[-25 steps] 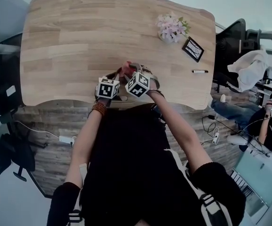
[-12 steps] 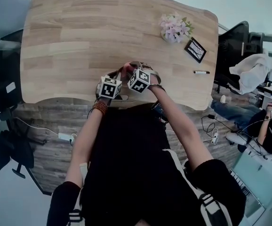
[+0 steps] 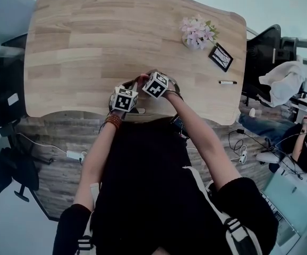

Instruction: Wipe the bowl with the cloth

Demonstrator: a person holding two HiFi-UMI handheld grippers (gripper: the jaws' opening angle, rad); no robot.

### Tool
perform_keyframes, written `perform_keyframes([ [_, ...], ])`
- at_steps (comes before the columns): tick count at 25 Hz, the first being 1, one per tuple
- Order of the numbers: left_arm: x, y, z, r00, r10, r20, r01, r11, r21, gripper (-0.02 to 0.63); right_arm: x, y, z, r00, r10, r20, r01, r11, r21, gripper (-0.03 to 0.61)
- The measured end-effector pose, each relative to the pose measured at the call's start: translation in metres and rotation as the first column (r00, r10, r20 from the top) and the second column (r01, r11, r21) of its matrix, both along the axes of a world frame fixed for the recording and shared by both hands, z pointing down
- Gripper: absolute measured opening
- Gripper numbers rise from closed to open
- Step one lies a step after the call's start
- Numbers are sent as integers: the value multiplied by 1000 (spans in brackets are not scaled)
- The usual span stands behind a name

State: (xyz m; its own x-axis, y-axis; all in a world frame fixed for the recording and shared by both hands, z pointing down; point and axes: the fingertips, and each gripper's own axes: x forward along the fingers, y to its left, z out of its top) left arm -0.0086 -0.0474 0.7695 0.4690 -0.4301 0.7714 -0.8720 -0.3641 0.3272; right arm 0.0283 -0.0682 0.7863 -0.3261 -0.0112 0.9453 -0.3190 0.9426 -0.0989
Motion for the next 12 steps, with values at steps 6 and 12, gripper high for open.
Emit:
perform_keyframes([
  [6,-2,-9,-34,997,35,-73,-32,998,52,38,-8,-13,-47,994,-74,76,57,977,208,25],
  [12,-21,-48,-146,994,101,-37,-82,935,344,46,-31,-45,-183,971,-184,154,44,769,638,25],
])
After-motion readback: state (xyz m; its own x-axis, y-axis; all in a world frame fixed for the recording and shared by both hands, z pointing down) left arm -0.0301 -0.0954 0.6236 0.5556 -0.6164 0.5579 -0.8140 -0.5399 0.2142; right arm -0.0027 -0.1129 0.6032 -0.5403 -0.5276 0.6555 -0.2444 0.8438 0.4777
